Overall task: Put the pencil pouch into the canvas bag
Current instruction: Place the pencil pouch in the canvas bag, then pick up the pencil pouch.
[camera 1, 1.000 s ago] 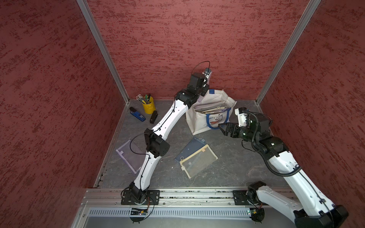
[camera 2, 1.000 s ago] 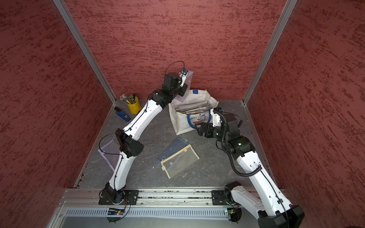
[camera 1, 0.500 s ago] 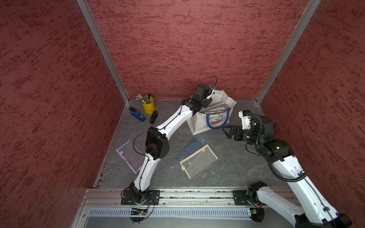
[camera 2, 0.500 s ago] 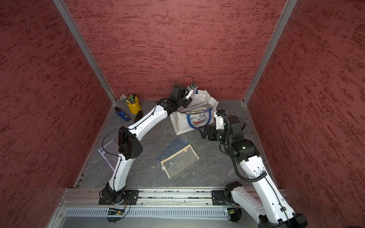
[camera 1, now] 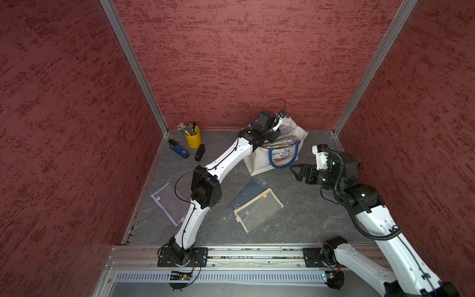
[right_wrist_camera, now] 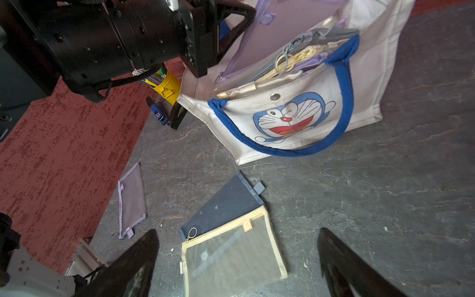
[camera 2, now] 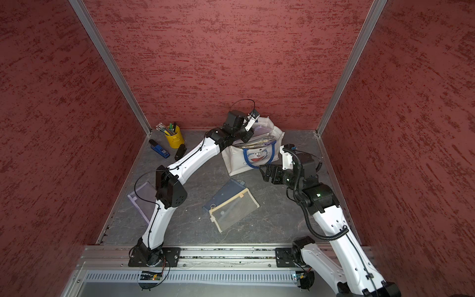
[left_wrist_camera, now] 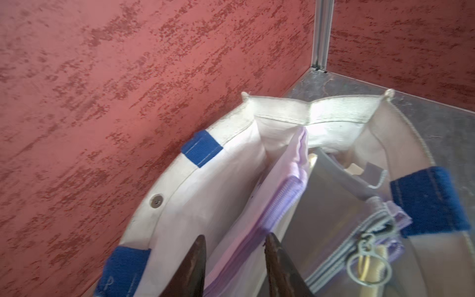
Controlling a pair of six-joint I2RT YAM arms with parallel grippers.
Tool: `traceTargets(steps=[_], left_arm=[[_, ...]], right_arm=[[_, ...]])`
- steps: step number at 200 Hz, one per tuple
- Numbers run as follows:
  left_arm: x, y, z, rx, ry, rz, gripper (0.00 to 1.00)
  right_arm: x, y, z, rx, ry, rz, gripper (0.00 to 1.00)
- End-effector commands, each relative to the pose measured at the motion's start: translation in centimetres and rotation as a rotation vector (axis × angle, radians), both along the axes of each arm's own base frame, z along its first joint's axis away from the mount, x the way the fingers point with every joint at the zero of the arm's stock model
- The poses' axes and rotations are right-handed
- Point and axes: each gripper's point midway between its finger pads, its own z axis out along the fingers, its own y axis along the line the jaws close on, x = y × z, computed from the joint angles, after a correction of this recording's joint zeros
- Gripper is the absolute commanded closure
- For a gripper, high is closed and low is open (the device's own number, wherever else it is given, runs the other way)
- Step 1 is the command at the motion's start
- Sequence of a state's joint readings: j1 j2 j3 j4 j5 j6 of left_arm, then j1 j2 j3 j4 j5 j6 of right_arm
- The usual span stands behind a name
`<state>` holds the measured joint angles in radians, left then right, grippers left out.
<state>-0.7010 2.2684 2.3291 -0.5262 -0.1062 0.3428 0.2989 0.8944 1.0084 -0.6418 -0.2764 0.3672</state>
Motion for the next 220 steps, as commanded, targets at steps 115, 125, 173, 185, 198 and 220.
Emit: traceTargets(steps=[115, 125, 173, 185, 198, 220], left_arm=[[-12.9, 4.3, 10.8, -0.311, 0.228, -0.057, 0.54], [-14.6, 5.0, 8.8, -0.297, 0.305, -0.046, 0.52], [-23.1, 7.7, 1.3, -0.393, 0.566, -0.025, 0.35], [-24.5, 8.4, -0.4, -0.401, 0.615, -0.013, 0.30], [-25.8, 9.2, -2.6, -0.392, 0.679, 0.011, 0.26], [-27.8, 10.0, -6.2, -0.381, 0.804, 0.032, 0.22]], right_arm=[[-1.9, -1.1, -6.6, 0.045, 0.178, -0.087, 0.03], [-2.4, -0.8, -7.9, 0.070, 0.222, -0.082, 0.04], [-4.9, 0.1, -14.6, 0.206, 0.418, -0.117, 0.03], [-5.4, 0.0, -15.9, 0.241, 0.454, -0.148, 0.02], [-5.9, 0.0, -17.2, 0.284, 0.488, -0.174, 0.02], [-6.5, -0.4, -17.8, 0.331, 0.490, -0.233, 0.01]])
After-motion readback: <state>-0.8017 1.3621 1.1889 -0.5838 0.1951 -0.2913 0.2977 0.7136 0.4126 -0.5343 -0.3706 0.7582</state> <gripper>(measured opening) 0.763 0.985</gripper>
